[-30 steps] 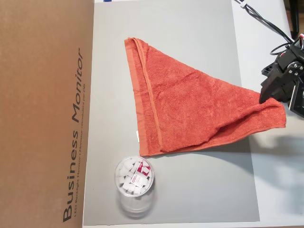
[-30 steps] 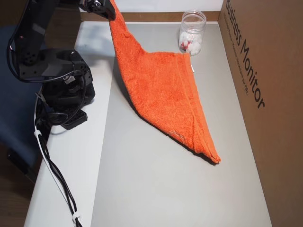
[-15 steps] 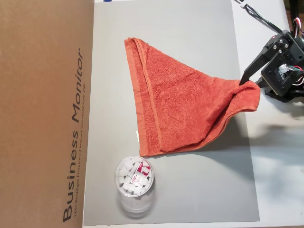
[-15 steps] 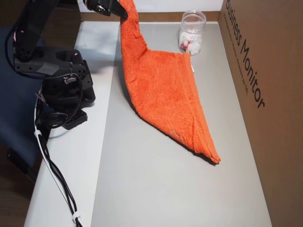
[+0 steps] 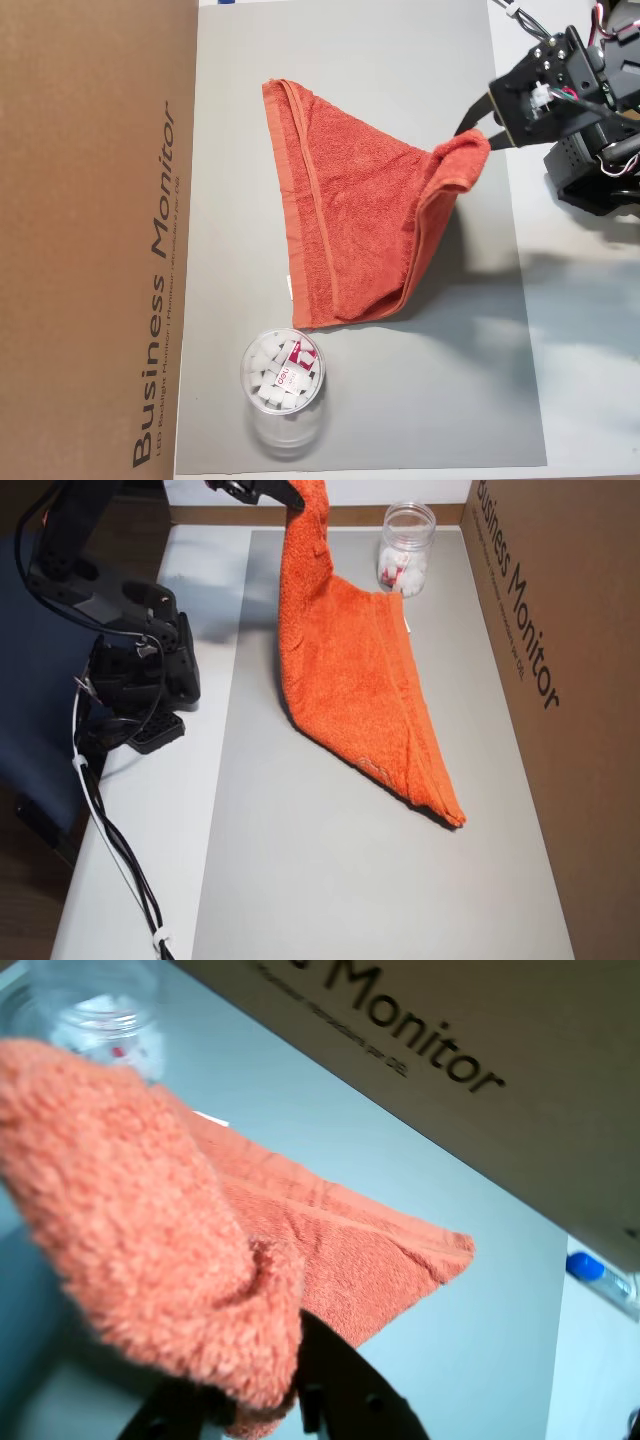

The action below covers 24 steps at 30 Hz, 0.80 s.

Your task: Fold the blanket.

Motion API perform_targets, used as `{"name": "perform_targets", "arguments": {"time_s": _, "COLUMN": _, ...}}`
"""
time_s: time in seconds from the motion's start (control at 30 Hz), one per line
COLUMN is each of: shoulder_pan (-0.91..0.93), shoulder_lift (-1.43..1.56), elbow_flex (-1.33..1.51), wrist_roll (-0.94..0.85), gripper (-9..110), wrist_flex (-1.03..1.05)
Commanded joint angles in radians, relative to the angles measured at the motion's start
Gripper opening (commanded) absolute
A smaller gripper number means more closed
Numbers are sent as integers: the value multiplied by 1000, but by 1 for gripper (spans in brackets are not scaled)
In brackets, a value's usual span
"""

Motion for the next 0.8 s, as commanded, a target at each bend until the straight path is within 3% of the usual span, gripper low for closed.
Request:
{"name": "perform_targets", "arguments": {"time_s": 0.0, "shoulder_pan": 49, "shoulder_lift": -69, "elbow_flex": -95, "wrist_roll": 44, "gripper": 0, "wrist_flex": -54}}
{"name": "perform_targets", "arguments": {"time_s": 0.3, "shoulder_pan": 195, "shoulder_lift": -215, "elbow_flex": -138, "wrist_roll": 67, "gripper": 0, "wrist_flex": -212}}
{"name": "perform_targets", "arguments": {"time_s": 0.77, "shoulder_pan": 367, "shoulder_lift": -405, "elbow_flex": -138, "wrist_roll": 253, "gripper": 0, "wrist_flex": -410}}
